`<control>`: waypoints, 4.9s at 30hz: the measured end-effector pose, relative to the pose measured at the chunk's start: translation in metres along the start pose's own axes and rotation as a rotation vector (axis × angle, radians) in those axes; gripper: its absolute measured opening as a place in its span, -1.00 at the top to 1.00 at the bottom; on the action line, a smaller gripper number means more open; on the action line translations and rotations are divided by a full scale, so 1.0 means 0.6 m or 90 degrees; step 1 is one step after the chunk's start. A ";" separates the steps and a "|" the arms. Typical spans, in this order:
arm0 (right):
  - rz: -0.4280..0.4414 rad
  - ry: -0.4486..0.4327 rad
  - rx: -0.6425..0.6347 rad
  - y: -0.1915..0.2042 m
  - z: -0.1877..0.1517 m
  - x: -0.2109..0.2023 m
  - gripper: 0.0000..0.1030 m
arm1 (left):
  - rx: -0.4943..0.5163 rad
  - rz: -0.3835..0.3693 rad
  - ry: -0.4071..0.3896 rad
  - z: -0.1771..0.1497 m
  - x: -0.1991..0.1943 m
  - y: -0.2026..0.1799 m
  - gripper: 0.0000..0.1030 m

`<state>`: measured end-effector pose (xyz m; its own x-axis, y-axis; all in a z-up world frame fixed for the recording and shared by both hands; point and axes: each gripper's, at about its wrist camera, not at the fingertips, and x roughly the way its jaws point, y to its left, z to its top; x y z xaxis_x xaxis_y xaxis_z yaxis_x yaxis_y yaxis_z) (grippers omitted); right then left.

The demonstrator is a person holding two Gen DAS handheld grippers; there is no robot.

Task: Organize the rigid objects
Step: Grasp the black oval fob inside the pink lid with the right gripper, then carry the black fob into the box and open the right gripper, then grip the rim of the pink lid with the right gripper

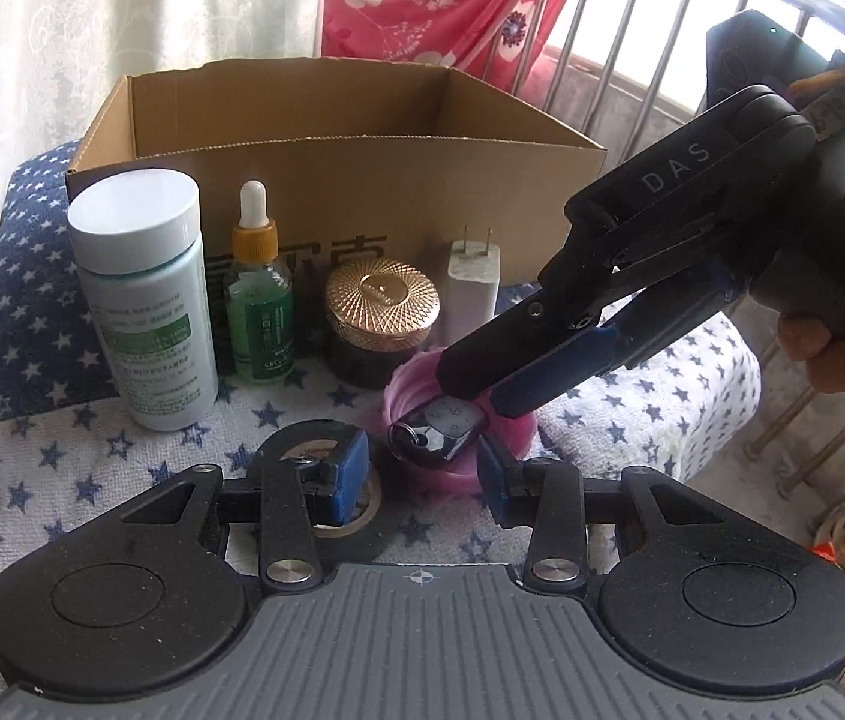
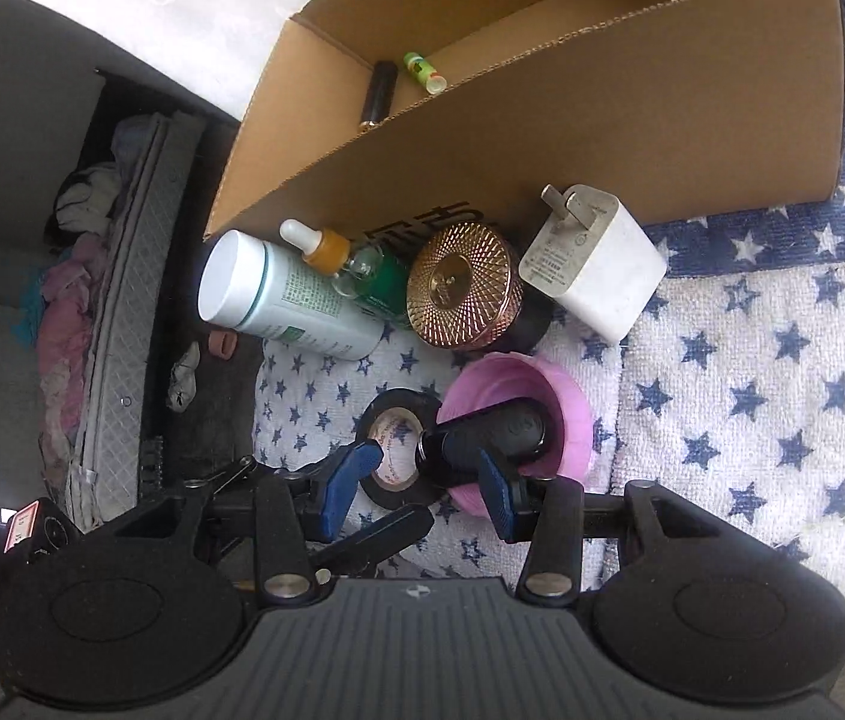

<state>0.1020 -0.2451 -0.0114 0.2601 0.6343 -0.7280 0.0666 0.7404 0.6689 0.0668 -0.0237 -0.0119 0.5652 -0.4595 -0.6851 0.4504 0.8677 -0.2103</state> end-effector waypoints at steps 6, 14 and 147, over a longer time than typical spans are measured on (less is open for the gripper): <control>-0.016 0.046 0.034 0.001 0.008 0.027 0.07 | -0.002 -0.022 0.000 -0.001 0.017 0.005 0.26; -0.037 0.053 0.073 -0.012 0.023 0.040 0.02 | 0.016 -0.070 -0.026 -0.012 0.003 0.000 0.27; -0.116 -0.200 -0.211 -0.042 -0.063 0.007 0.54 | 0.181 0.095 0.015 -0.011 0.053 -0.077 -0.29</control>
<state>0.0650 -0.2524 -0.0372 0.5539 0.4279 -0.7142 -0.1584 0.8963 0.4142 0.0597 -0.0772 -0.0285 0.6253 -0.3233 -0.7103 0.5406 0.8358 0.0955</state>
